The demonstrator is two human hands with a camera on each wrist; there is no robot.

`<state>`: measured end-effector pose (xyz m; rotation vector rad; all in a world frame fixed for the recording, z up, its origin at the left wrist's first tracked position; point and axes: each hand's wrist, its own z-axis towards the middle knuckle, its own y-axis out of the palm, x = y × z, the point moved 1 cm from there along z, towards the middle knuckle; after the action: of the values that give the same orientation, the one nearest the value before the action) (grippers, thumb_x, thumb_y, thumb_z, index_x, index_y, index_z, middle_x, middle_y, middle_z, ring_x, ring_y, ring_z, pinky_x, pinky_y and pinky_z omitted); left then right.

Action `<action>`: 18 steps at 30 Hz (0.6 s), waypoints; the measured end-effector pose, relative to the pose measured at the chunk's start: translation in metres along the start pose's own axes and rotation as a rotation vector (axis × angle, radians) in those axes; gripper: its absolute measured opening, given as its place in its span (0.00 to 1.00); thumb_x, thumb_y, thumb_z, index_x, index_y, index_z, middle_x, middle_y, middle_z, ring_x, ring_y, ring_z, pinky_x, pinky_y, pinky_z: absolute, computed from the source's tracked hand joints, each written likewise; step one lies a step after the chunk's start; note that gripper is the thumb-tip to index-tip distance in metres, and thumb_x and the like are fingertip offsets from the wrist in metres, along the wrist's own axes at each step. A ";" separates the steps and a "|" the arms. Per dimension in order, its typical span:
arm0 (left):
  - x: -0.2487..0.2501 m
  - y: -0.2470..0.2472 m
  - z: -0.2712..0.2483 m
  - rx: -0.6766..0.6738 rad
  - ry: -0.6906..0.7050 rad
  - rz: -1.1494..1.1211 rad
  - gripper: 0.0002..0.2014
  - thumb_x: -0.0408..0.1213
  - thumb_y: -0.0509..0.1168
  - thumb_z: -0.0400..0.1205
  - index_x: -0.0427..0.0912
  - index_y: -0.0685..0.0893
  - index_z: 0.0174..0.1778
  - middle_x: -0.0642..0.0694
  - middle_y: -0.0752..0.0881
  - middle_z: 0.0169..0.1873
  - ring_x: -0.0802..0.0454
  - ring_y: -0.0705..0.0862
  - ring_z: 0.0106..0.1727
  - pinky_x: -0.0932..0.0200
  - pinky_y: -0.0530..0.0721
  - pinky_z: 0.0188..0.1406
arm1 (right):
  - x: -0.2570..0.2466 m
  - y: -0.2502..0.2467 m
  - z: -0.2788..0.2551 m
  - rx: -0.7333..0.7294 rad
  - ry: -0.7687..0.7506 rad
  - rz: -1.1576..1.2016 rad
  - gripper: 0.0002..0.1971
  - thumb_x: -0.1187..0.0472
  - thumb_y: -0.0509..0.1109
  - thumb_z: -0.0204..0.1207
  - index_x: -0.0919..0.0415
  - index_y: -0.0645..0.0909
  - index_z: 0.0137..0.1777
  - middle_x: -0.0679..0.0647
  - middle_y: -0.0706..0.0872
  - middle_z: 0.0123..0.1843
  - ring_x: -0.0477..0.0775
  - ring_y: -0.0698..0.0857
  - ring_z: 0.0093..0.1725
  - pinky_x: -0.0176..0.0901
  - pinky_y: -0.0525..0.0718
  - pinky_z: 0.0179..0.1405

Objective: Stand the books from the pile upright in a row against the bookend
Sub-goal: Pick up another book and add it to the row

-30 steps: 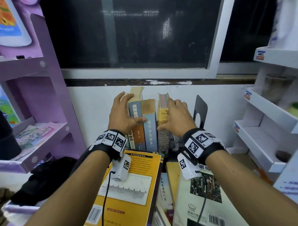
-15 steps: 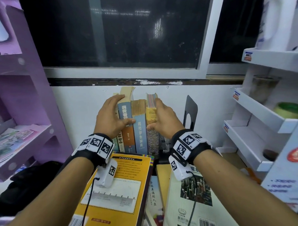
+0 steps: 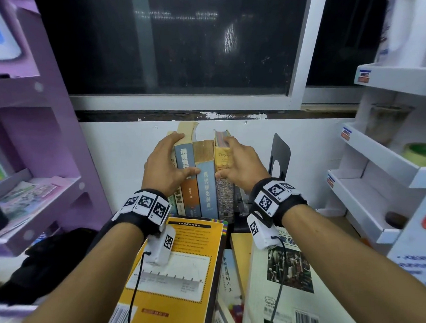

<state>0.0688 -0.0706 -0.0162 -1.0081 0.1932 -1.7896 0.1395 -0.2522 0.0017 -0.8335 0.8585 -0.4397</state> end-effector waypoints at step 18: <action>0.000 -0.002 -0.001 0.002 -0.037 -0.010 0.43 0.49 0.83 0.62 0.51 0.72 0.73 0.53 0.74 0.74 0.51 0.73 0.73 0.50 0.74 0.71 | -0.003 -0.004 -0.016 -0.061 -0.143 -0.194 0.43 0.53 0.80 0.69 0.51 0.62 0.81 0.60 0.59 0.84 0.64 0.56 0.83 0.52 0.59 0.80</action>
<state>0.0662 -0.0703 -0.0157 -1.0419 0.1635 -1.7786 0.1249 -0.2598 0.0001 -0.9976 0.6645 -0.5190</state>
